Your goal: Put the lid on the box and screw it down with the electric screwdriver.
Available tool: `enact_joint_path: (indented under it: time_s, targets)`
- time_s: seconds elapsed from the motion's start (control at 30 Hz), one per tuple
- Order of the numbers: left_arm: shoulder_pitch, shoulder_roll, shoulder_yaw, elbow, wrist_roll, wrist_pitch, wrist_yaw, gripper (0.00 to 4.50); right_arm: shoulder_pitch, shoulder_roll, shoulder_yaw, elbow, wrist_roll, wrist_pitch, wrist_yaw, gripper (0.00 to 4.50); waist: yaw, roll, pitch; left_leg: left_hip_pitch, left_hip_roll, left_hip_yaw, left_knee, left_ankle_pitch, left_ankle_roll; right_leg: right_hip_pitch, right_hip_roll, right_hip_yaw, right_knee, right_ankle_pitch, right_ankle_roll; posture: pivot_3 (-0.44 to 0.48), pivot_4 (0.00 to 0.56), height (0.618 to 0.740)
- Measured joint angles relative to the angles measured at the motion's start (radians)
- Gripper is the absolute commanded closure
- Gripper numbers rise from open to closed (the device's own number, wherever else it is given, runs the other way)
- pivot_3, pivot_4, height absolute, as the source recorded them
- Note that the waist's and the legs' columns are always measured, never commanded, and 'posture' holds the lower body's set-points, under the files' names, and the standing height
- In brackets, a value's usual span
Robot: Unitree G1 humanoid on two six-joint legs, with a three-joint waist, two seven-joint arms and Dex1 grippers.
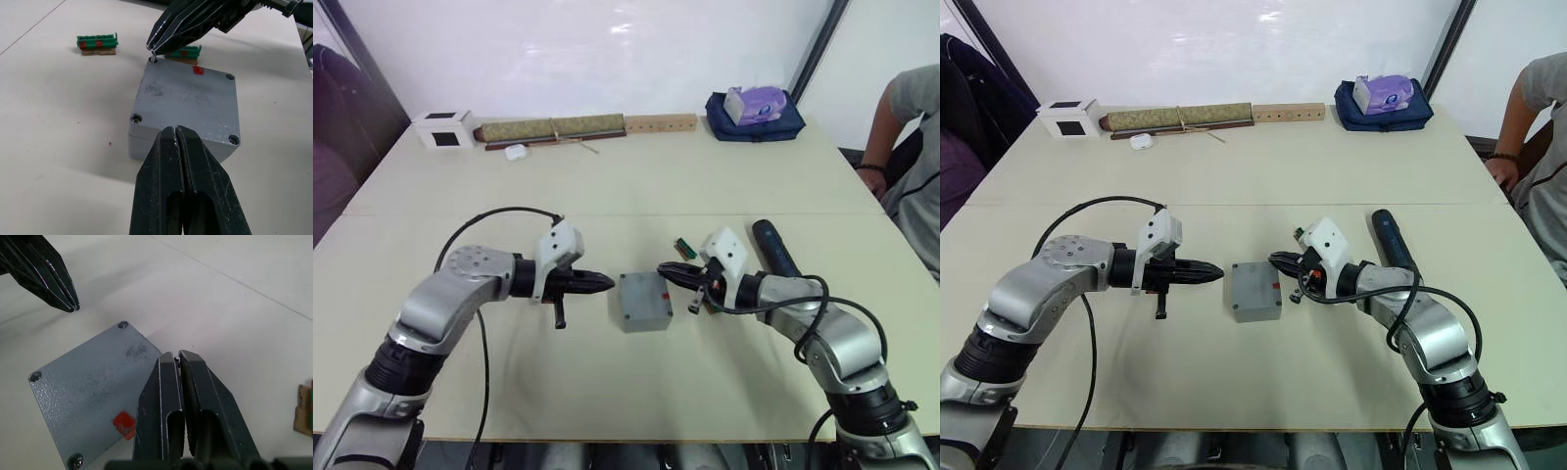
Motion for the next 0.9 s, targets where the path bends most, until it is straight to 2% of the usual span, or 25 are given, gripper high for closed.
enact_joint_path:
  time_s: [0.47,0.57,0.63,0.67,0.7,0.9]
  targets:
    - [-0.001,-0.009,0.0,0.014,0.014,-0.02,-0.001,4.5,0.011,0.001,-0.001,0.0,0.009,0.012,-0.009,4.42,0.0,0.0,0.0,0.0,0.0,0.0,0.0,0.0,0.0,0.0,0.0,0.0,0.0,0.0,0.0,0.0,0.15,0.74]
    - [-0.001,-0.009,0.0,0.014,0.014,-0.022,-0.001,4.5,0.011,-0.002,-0.001,0.0,0.006,0.012,-0.008,3.66,0.0,0.0,0.0,0.0,0.0,0.0,0.0,0.0,0.0,0.0,0.0,0.0,0.0,0.0,0.0,0.0,0.15,0.74]
    - [-0.001,-0.009,0.0,0.014,0.014,-0.022,-0.001,4.5,0.012,-0.003,-0.002,0.0,0.006,0.012,-0.009,2.7,0.0,0.0,0.0,0.0,0.0,0.0,0.0,0.0,0.0,0.0,0.0,0.0,0.0,0.0,0.0,0.0,0.15,0.74]
    - [-0.001,-0.01,0.0,0.014,0.014,-0.022,-0.001,4.5,0.012,-0.004,-0.002,0.0,0.006,0.013,-0.009,2.52,0.0,0.0,0.0,0.0,0.0,0.0,0.0,0.0,0.0,0.0,0.0,0.0,0.0,0.0,0.0,0.0,0.15,0.74]
    - [-0.001,-0.01,0.0,0.014,0.014,-0.022,-0.001,4.5,0.012,-0.005,-0.003,0.0,0.006,0.013,-0.009,1.99,0.0,0.0,0.0,0.0,0.0,0.0,0.0,0.0,0.0,0.0,0.0,0.0,0.0,0.0,0.0,0.0,0.15,0.74]
    - [-0.01,-0.034,0.001,0.02,0.008,-0.021,-0.001,4.5,0.003,-0.011,-0.055,0.001,0.03,0.048,-0.029,1.99,0.001,0.0,0.0,0.0,0.0,0.0,0.0,0.0,0.0,0.0,0.0,0.0,0.0,0.0,0.0,0.0,0.15,0.74]
